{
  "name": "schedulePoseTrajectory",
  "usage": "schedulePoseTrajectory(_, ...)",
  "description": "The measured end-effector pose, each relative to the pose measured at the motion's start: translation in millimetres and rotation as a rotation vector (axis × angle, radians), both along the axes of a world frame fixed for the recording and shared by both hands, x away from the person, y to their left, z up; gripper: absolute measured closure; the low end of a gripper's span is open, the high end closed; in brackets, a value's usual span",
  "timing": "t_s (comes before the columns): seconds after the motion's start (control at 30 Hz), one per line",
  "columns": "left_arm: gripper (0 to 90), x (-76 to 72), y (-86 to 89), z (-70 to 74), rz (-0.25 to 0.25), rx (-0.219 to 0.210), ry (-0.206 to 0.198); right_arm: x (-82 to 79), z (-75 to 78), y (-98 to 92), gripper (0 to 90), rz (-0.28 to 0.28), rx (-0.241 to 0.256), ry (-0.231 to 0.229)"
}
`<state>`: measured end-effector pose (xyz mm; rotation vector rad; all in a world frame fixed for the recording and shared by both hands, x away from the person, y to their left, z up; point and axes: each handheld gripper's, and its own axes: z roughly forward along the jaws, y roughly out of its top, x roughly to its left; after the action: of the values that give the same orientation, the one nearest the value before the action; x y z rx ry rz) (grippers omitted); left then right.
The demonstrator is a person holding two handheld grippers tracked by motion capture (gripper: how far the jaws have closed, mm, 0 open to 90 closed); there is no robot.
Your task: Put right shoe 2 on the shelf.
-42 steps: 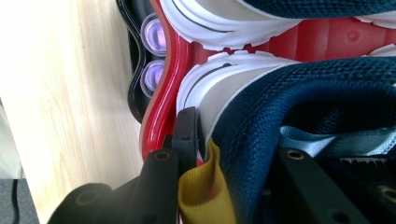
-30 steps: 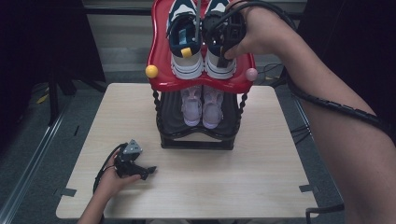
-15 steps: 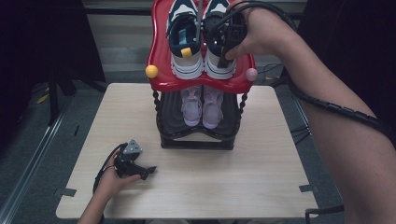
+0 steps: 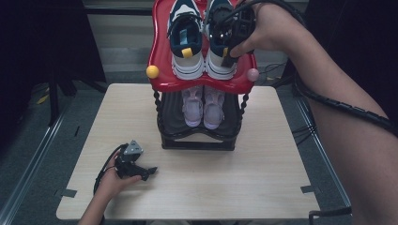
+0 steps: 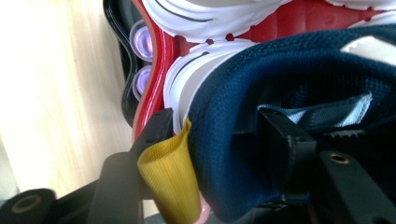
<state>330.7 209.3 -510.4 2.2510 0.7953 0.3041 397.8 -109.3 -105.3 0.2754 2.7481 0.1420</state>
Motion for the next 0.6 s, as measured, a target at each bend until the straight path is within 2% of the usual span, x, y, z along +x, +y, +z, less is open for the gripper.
schedulePoseTrajectory(0.03,0.0,0.0,0.0,0.0,0.0,0.0,0.0,-0.7,0.8,-0.8,42.7,-0.024,0.015,0.009)
schedulePoseTrajectory(0.23,0.0,0.1,0.1,0.1,-0.001,0.001,0.0,-1.4,7.8,-5.1,33.8,-0.075,0.078,0.025)
schedulePoseTrajectory(0.3,0.0,0.0,0.0,0.0,0.0,0.0,0.0,-2.2,9.4,-6.4,31.2,-0.1,0.11,0.044)
schedulePoseTrajectory(0.47,0.0,0.0,0.0,0.0,0.0,0.0,0.0,-4.7,14.5,-10.4,27.3,-0.122,0.153,0.057)
schedulePoseTrajectory(0.6,0.0,-0.2,0.0,0.0,0.0,0.0,0.001,-7.5,17.0,-13.5,26.2,-0.131,0.168,0.061)
